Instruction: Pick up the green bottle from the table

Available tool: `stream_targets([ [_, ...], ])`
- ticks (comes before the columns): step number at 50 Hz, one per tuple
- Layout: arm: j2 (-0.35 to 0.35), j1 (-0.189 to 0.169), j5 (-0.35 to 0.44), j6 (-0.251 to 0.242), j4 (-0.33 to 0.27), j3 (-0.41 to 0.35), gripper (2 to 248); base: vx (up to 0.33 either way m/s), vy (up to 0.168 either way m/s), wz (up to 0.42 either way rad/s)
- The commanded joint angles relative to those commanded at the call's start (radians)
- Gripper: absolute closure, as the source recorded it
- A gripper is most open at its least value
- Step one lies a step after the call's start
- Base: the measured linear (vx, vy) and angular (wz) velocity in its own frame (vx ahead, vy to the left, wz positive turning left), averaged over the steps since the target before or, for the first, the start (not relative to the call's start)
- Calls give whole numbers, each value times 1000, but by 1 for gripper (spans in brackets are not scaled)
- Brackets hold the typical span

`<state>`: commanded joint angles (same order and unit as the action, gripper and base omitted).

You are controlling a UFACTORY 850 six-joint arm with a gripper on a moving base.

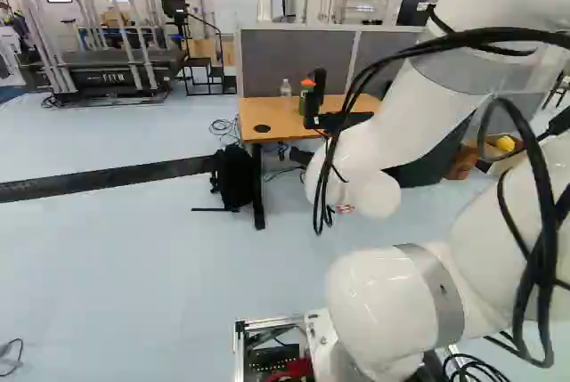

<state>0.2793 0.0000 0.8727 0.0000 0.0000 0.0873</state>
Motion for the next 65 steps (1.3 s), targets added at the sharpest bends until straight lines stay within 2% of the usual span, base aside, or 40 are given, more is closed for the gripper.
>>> stream_targets([
  [28, 0, 0, 0, 0, 0, 0, 3, 115, -14, -21],
  [65, 0, 0, 0, 0, 0, 0, 3, 228, -109, -5],
])
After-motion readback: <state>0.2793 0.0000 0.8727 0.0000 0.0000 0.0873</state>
